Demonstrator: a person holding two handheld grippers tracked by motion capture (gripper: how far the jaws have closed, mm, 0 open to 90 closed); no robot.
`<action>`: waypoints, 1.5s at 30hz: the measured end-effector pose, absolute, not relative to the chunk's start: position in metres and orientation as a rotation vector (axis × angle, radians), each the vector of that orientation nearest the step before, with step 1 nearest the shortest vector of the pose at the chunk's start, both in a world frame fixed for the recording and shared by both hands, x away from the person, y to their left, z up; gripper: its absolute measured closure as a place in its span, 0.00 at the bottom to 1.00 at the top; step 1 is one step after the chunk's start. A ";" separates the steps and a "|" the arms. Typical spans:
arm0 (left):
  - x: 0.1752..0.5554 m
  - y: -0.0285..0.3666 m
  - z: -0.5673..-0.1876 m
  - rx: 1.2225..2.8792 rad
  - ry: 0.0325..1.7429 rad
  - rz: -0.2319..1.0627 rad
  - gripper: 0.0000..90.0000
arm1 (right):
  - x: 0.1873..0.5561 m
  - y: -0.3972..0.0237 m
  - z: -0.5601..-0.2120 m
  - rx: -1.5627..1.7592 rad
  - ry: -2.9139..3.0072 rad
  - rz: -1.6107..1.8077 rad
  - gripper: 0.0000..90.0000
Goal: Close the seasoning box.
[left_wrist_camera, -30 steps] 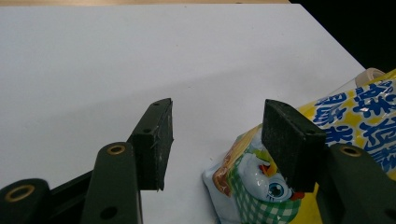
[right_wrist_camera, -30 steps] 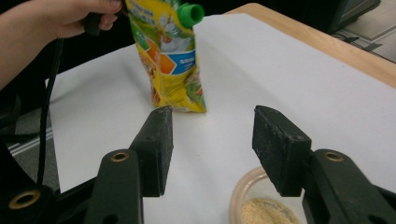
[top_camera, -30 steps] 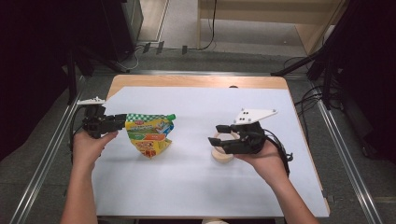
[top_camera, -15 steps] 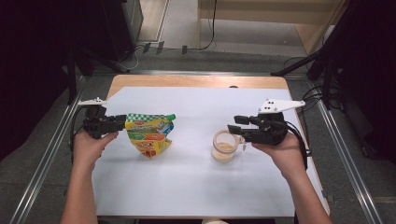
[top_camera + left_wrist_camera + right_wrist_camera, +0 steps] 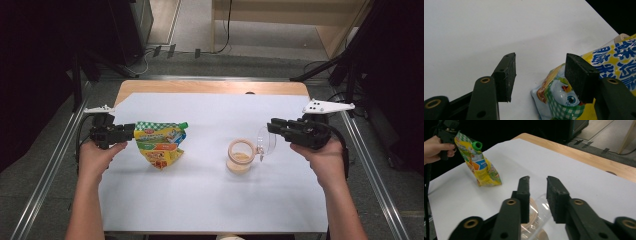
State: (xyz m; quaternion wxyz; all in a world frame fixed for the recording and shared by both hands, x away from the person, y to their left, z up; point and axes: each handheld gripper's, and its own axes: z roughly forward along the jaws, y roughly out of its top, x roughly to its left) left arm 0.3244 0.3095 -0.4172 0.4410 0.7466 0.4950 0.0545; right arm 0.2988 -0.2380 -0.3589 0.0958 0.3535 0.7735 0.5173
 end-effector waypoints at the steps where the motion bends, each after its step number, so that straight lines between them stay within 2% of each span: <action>1: 0.324 0.309 -0.417 1.853 1.229 0.136 0.48 | 0.300 -0.241 -0.360 1.059 2.288 1.543 0.85; 10: 0.324 0.309 -0.417 1.856 1.225 0.143 0.48 | 0.308 -0.256 -0.373 1.111 2.282 1.499 1.00; 27: 0.324 0.309 -0.418 1.858 1.233 0.144 0.47 | 0.325 -0.254 -0.413 1.211 2.331 1.469 1.00; 45: 0.324 0.309 -0.419 1.867 1.234 0.144 0.47 | 0.324 -0.235 -0.420 1.169 2.375 1.475 1.00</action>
